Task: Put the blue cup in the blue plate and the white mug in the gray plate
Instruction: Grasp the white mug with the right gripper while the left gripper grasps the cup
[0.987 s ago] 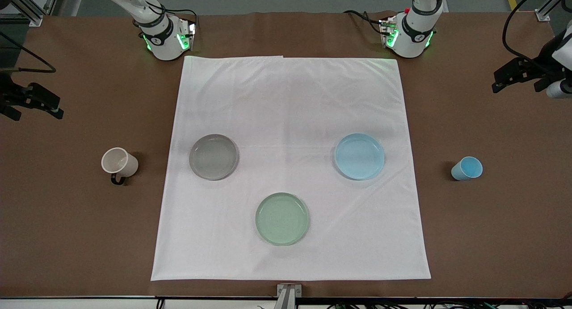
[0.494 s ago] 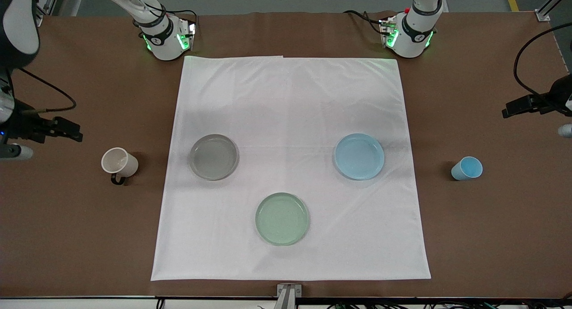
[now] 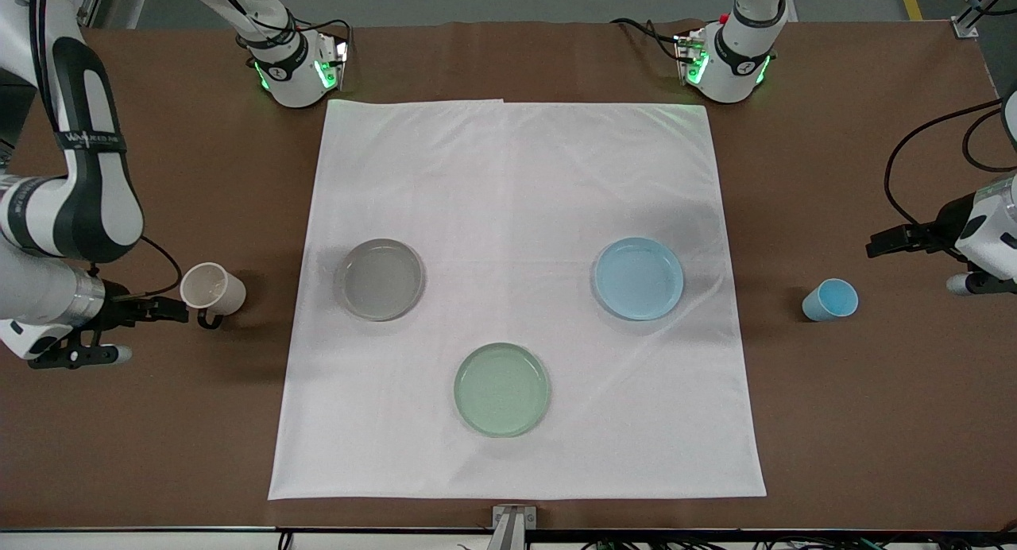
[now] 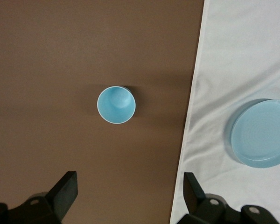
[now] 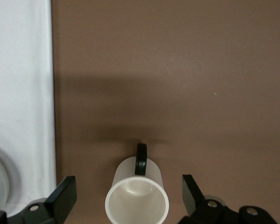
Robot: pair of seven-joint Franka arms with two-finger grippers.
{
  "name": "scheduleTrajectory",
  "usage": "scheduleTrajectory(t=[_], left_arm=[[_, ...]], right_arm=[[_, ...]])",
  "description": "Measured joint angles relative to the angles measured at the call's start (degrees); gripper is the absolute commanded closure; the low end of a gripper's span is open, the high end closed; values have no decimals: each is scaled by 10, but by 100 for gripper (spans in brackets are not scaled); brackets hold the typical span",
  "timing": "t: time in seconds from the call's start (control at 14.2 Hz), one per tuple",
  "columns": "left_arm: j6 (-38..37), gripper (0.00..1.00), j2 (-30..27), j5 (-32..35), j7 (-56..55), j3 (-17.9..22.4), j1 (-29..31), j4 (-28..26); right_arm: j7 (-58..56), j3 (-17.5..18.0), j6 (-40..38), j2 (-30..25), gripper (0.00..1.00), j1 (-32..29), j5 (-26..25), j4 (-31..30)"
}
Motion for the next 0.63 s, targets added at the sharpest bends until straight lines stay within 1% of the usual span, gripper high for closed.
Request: scheduleTrajectory(t=[0.14,0.28,0.49,0.63], left_arm=[[10,0,13,3,4,0,1,-2],[20,0,22,5,6,0,2,-2],[40,0,33,7,6,0,1,-5],[76,1,40,28,7,-1,1,-21]], right_arm=[[0,0,67,11,0,0,0,-35],[0,0,110,13,0,0,0,-68],[0,-1,121,15,1,-4,0,-98],[0,-1,131,17,5,-7,0,-112]])
